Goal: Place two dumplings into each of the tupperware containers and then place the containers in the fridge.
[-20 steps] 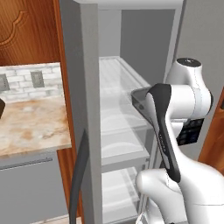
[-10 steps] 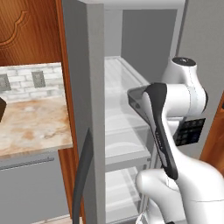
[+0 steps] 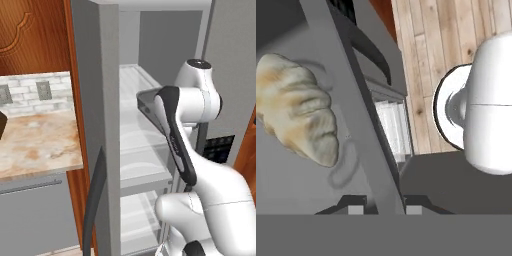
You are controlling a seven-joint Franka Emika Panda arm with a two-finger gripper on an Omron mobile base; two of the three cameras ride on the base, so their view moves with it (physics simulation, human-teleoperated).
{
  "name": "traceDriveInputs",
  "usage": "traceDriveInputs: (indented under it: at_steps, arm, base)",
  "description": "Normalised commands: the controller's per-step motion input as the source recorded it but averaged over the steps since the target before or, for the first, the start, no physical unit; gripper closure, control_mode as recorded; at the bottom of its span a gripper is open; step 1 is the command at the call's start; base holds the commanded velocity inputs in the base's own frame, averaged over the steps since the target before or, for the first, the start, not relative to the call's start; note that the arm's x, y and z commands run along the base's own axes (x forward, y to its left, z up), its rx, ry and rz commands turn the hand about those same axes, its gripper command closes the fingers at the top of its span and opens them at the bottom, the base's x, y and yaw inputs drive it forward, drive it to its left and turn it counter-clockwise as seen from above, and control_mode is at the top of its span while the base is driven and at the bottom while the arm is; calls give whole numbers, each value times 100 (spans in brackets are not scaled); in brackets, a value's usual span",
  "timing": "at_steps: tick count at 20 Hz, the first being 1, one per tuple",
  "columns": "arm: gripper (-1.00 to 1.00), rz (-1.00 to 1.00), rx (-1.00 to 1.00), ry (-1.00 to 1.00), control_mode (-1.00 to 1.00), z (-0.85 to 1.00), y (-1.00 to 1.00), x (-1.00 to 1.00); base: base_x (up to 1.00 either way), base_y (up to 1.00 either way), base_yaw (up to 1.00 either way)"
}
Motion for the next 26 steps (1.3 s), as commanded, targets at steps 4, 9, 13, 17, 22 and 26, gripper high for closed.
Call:
traceDriveInputs:
  at_steps: [4,9,13,17,22,26]
  arm:
    - [100,0,3,0,-100,13,7,93]
    - [100,0,3,2,-100,7,11,98]
    - [100,0,0,4,-100,0,15,97]
    - [100,0,0,0,-100,0,14,96]
    - [100,0,1,2,-100,-1,2,79]
    - [100,0,0,2,-100,-2,0,73]
  base:
    - [0,0,0]
    - [0,0,0]
    - [0,0,0]
    - [0,0,0]
    - [0,0,0]
    - [0,0,0]
